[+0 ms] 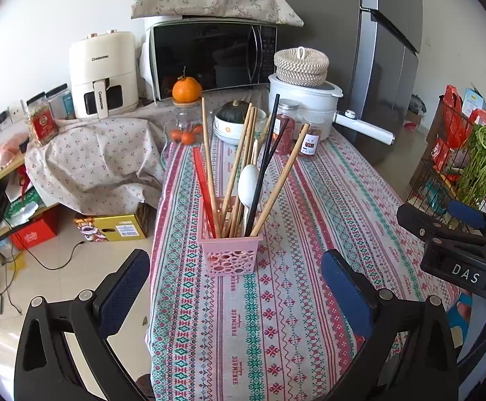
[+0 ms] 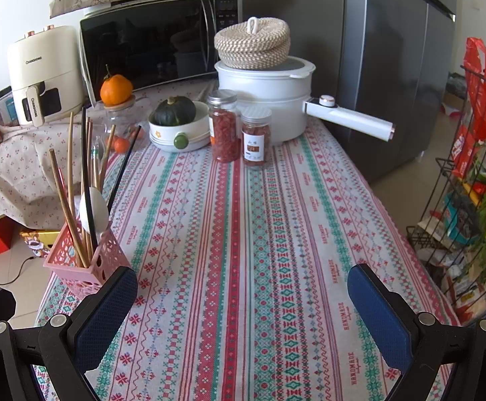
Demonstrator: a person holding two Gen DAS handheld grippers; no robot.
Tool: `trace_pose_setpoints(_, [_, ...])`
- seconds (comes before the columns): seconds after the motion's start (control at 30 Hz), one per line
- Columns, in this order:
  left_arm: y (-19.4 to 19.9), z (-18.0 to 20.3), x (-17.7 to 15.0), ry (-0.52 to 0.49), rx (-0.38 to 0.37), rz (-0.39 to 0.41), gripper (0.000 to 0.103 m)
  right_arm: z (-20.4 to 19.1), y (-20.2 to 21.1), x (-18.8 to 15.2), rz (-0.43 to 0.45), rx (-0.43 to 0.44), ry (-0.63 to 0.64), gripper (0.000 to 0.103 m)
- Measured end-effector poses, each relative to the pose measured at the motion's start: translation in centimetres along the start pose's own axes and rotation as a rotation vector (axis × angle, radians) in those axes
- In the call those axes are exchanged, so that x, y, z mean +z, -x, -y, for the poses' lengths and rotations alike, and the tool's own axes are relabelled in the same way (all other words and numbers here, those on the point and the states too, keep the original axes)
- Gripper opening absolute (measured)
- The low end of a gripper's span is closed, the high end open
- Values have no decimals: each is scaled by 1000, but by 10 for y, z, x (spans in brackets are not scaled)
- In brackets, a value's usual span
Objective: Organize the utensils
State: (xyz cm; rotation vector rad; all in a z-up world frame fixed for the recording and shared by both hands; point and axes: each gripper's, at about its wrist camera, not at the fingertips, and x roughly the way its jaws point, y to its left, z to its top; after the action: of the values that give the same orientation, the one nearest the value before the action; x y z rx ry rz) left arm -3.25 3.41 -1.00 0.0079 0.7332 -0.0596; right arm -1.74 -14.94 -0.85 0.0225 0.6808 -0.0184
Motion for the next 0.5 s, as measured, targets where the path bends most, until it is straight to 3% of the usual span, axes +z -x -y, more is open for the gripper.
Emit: trace_pose_setpoints(0.5, [0,2,0,1,-6,-2,103,1,-1,-1,-7,1,-3,103])
